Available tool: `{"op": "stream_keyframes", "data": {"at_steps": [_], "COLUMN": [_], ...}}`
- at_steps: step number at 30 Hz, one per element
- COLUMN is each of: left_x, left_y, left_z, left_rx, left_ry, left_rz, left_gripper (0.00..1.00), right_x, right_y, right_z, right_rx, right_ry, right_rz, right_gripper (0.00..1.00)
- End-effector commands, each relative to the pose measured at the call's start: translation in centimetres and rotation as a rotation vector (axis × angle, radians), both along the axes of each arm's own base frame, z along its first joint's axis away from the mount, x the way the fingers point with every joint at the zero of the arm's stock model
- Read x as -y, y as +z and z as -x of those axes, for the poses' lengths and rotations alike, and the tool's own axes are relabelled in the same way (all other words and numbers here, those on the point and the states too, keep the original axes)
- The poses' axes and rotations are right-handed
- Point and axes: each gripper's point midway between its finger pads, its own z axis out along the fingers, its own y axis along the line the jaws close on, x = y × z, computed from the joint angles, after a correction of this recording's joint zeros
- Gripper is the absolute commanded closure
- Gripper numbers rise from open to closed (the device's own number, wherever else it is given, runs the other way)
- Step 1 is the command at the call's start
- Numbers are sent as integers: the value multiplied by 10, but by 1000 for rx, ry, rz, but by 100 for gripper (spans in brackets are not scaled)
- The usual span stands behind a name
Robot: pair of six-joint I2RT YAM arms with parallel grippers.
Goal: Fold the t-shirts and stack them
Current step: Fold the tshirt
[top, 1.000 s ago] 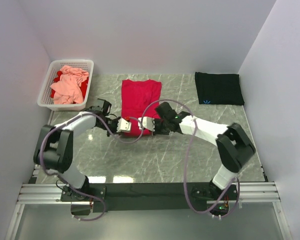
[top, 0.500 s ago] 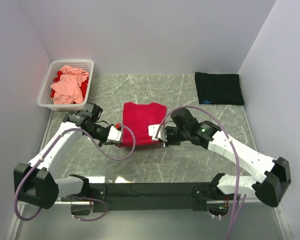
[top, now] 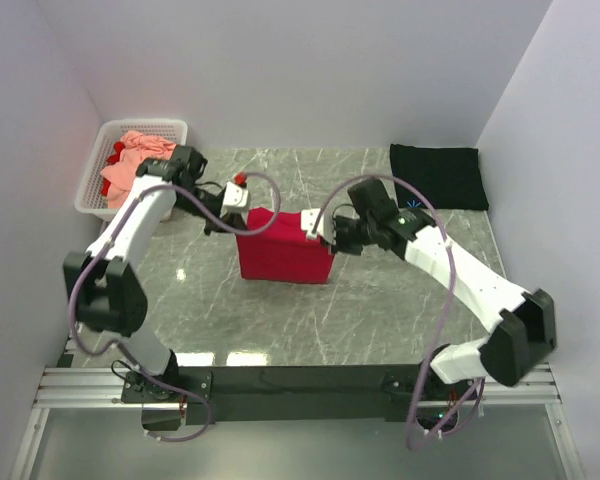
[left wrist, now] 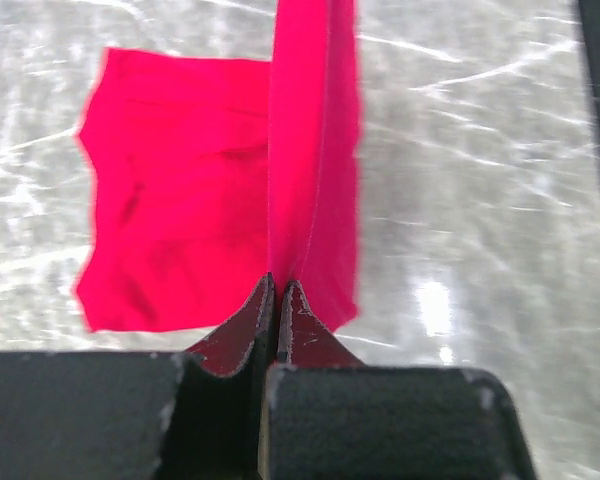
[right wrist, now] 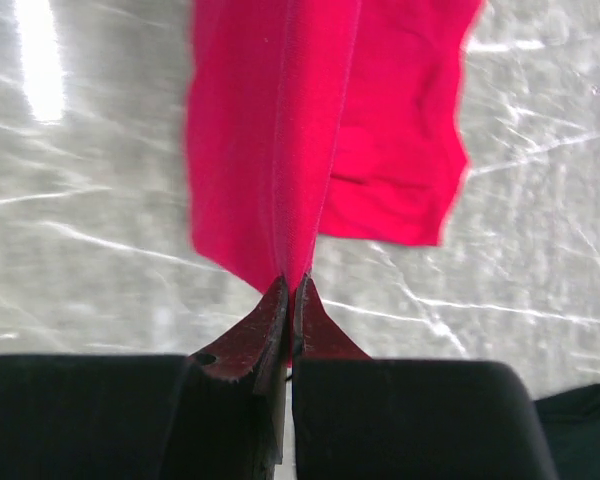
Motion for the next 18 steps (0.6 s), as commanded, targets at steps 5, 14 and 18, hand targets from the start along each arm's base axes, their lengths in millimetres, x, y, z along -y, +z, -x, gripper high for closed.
{"op": "stream_keyframes", "data": {"at_steps": [5, 14, 18], "left_x": [5, 7, 13], "left_y": [-8, -79, -99], "left_z": [-84, -194, -224], "left_rx": [-25, -36, -47], "left_ry": [70, 283, 352], "left_rz": [3, -40, -43], "left_gripper": [99, 98, 93], "right_x": [12, 6, 6], "right_y": [-6, -64, -87], "right_z": [-94, -203, -230], "right_rx": [11, -11, 2], "right_ry": [-39, -101, -138], "right_rz": [63, 128, 162], "right_gripper": [100, 100, 100]}}
